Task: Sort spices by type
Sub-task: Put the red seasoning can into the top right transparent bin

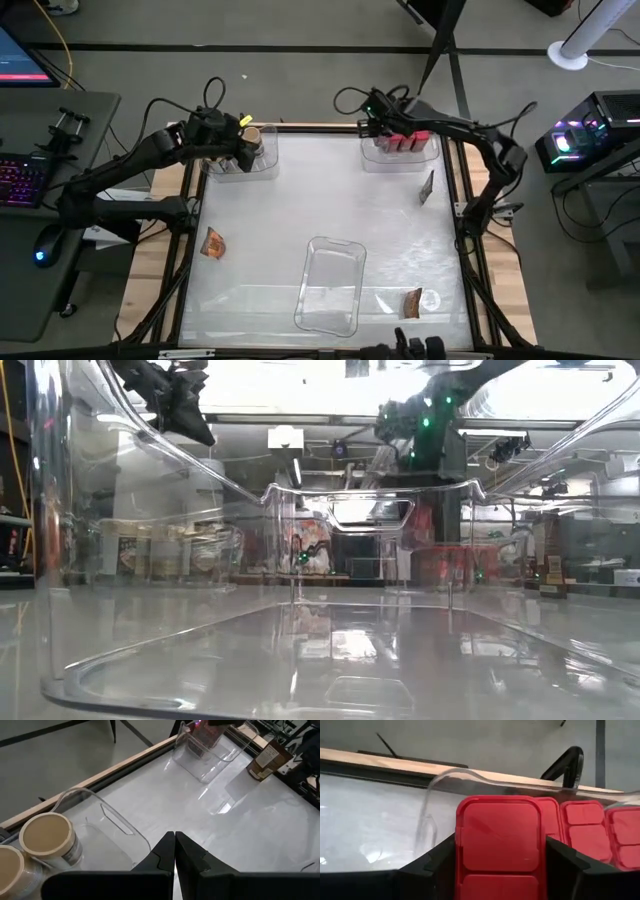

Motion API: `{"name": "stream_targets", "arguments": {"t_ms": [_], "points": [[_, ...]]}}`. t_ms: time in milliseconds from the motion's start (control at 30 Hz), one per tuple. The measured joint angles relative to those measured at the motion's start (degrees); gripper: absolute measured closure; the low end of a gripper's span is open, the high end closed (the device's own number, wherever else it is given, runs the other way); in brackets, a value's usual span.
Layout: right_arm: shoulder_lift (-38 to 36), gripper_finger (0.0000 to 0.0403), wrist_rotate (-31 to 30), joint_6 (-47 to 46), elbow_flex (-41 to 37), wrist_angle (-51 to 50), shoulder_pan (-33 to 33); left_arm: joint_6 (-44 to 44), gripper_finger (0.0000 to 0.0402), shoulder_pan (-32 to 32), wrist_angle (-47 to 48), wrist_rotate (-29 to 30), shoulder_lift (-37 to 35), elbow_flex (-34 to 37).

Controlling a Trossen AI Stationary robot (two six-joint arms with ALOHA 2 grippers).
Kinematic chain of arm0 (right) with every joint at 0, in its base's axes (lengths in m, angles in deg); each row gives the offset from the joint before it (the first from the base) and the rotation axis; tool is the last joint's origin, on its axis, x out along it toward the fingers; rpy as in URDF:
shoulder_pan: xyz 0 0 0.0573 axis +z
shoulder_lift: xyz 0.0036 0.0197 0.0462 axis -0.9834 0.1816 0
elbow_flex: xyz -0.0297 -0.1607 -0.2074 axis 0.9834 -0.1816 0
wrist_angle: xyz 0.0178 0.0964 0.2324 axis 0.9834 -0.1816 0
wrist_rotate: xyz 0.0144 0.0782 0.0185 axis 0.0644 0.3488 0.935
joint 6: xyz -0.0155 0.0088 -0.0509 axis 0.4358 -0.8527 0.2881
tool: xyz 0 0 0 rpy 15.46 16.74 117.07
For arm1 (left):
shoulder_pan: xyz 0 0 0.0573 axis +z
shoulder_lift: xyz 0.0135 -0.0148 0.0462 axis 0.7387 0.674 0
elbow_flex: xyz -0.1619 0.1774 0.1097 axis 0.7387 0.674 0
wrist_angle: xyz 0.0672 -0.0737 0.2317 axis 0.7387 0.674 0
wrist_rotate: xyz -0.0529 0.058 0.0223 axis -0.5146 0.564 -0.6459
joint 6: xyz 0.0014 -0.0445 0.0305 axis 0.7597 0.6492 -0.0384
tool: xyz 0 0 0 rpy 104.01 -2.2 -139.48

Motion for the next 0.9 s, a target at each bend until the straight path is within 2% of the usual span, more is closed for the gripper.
{"name": "stream_targets", "arguments": {"t_ms": [200, 567, 900], "points": [[2.21, 0.0191, 1.33, -1.06, -3.14, 5.54, -1.15, -0.04, 0.0402, 0.0, -0.99, -0.02, 0.0, 0.0], [4.58, 0.016, 1.42, -1.1, -3.89, 9.33, -1.35, -1.11, 0.0402, 0.0, -1.23, -0.07, 0.0, 0.0], [4.56, 0.0157, 1.59, -1.29, -3.87, 8.86, -1.72, -1.13, 0.0401, 0.0, -1.19, -0.07, 0.0, 0.0]]}}
